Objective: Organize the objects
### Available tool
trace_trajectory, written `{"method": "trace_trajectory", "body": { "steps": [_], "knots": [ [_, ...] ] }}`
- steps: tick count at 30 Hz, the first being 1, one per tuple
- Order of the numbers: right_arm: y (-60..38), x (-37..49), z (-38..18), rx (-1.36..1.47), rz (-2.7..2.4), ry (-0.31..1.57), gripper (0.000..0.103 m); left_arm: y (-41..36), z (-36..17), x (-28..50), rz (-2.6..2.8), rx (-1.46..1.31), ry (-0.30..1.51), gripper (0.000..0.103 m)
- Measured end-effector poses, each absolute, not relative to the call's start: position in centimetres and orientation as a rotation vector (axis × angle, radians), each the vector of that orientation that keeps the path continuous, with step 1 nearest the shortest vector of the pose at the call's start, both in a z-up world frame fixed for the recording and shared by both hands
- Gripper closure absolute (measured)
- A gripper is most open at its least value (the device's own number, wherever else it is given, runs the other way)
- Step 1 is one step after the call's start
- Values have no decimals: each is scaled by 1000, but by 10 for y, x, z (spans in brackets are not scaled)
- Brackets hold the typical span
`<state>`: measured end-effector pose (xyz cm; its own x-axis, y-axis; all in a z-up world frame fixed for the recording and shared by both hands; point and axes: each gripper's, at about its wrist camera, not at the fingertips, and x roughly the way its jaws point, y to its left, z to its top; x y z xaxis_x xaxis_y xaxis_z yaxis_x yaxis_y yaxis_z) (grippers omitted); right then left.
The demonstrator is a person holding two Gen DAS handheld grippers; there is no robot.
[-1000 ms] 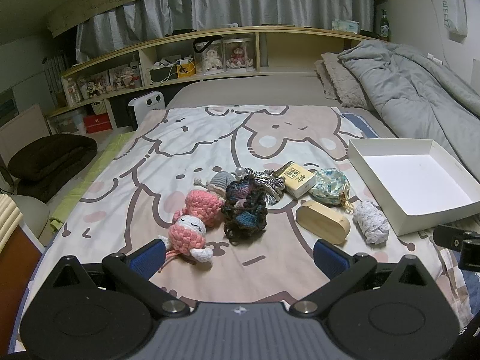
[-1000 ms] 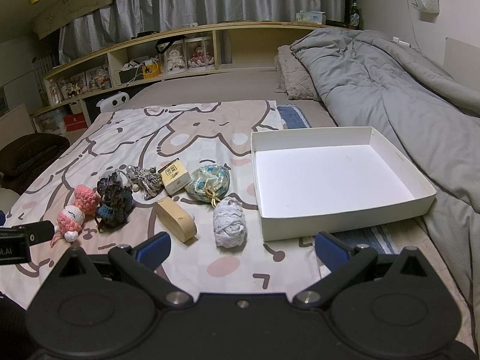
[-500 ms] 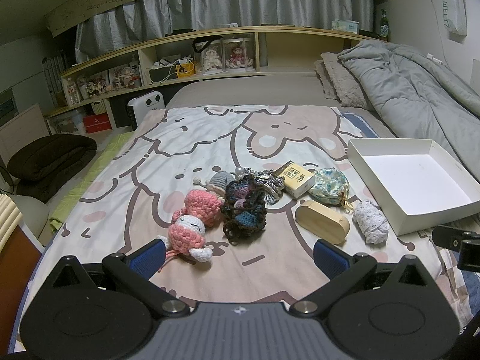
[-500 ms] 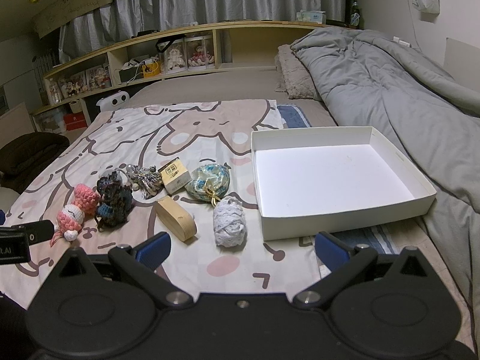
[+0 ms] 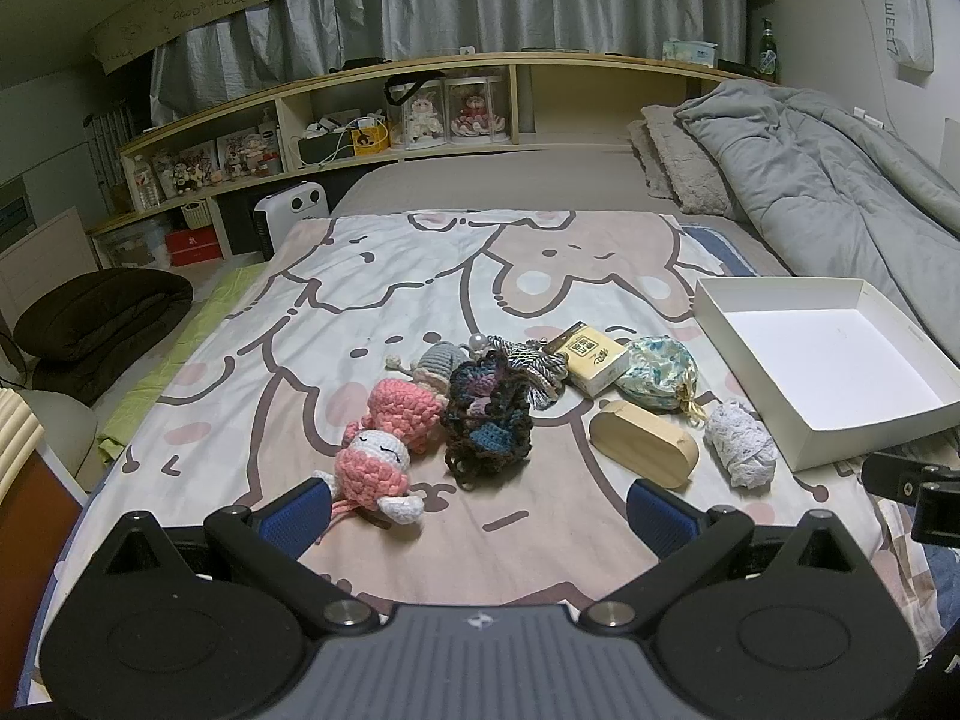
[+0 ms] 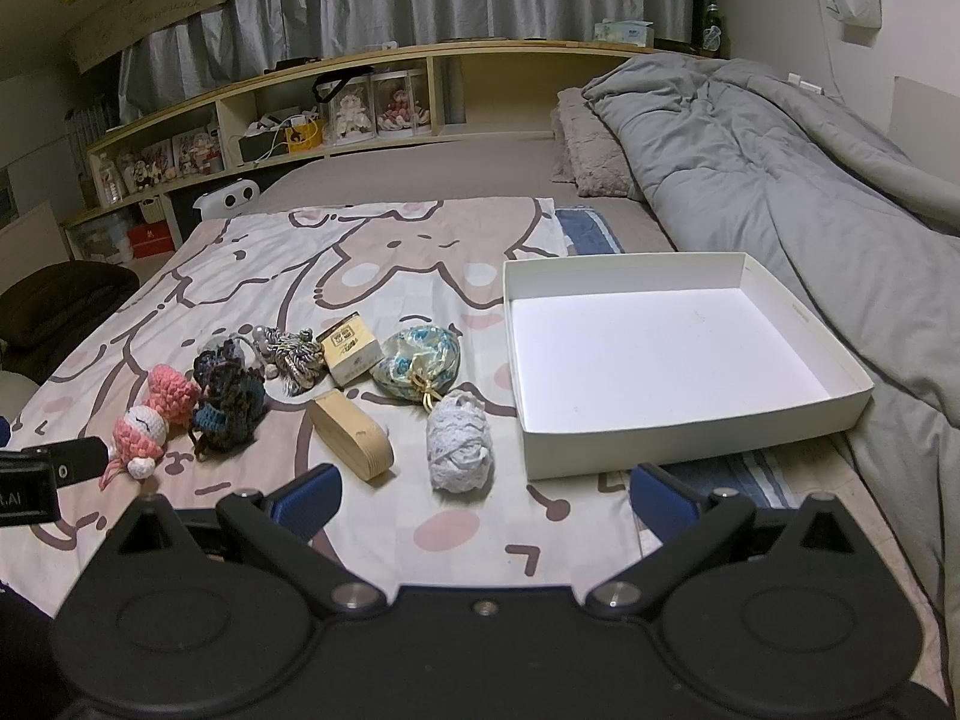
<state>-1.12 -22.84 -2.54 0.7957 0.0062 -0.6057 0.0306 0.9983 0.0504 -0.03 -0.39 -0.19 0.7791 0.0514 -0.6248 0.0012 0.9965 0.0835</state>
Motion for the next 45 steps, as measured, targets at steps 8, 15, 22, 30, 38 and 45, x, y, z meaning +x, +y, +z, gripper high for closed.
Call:
{"method": "trace_trajectory", "body": {
  "steps": [8,15,22,30,38,45],
  "knots": [
    [-228,-11,-25,58,-13,652,0,-3,-2,0,27,80,677,0],
    [-228,-12,-27,58,-14,652,0,-3,-2,0,27,79,677,0],
    [-228,-11,-25,58,-14,653,0,-3,-2,0,26,79,677,0],
    [-228,-12,-25,58,-15,652,0,-3,-2,0,25,78,678,0],
    [-228,-8,-25,71,-34,650,0,-7,0,3,9,54,685,0],
    [-232,7,-16,73,-31,649,0,-11,11,14,13,93,655,0]
  ]
}}
